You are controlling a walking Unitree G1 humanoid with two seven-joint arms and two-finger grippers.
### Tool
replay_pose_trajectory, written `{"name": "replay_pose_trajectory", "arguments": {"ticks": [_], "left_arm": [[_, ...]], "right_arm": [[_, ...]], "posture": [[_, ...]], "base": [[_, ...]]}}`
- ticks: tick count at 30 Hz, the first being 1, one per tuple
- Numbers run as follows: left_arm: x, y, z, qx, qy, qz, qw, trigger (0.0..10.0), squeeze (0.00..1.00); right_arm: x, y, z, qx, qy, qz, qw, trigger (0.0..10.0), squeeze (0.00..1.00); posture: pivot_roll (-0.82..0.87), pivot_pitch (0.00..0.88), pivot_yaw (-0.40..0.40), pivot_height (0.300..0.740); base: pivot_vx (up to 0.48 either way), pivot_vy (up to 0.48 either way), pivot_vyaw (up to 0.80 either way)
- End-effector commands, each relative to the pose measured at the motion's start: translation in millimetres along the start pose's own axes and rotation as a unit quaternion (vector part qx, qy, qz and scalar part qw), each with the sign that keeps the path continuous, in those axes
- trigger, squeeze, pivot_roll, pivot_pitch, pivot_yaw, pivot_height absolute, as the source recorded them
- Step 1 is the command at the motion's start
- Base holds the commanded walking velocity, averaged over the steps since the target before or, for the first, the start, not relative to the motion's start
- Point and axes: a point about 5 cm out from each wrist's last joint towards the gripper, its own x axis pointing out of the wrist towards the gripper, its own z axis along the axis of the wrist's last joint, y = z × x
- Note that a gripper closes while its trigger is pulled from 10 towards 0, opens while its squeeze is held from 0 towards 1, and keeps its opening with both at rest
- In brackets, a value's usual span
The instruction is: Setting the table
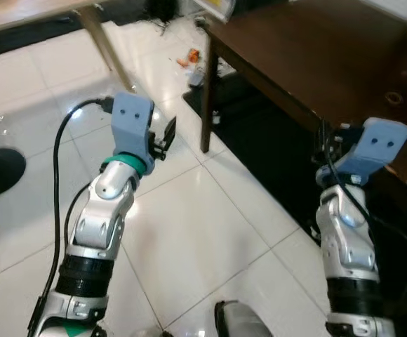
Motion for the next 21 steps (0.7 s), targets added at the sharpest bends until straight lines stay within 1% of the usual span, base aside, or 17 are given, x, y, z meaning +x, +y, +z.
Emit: {"name": "replay_pose_trajectory", "arguments": {"ticks": [1, 11, 12, 14, 21], "left_arm": [[-1.0, 3.4, -3.6, 0.008, 0.009, 0.005, 1.0, 10.0, 0.0], [-0.1, 7.5, -3.0, 0.013, 0.011, 0.009, 1.0, 10.0, 0.0], [0.8, 10.8, -2.2, 0.017, 0.012, 0.014, 1.0, 10.0, 0.0], [1.0, 11.8, -2.1, 0.018, 0.012, 0.016, 1.0, 10.0, 0.0], [1.0, 11.8, -2.1, 0.018, 0.012, 0.016, 1.0, 10.0, 0.0]], "right_arm": [[-1.3, -0.7, -1.3, 0.002, 0.004, -0.004, 1.0, 10.0, 0.0], [-1.6, -1.5, -1.9, 0.001, 0.006, -0.006, 1.0, 10.0, 0.0], [-1.5, -2.1, -2.1, 0.0, 0.007, -0.008, 1.0, 10.0, 0.0], [-1.4, -2.2, -2.2, -0.001, 0.007, -0.008, 1.0, 10.0, 0.0], [-1.4, -2.2, -2.2, -0.001, 0.007, -0.008, 1.0, 10.0, 0.0]], "posture": [[0.02, 0.0, 0.075, 0.74], [0.02, 0.0, 0.077, 0.74], [0.02, 0.0, 0.077, 0.74], [0.02, 0.0, 0.077, 0.74], [0.02, 0.0, 0.077, 0.74]], "base": [[0.0, 0.0, -0.8], [0.0, 0.0, -0.8], [0.0, 0.0, -0.8], [0.0, 0.0, -0.8], [0.0, 0.0, -0.8]]}}
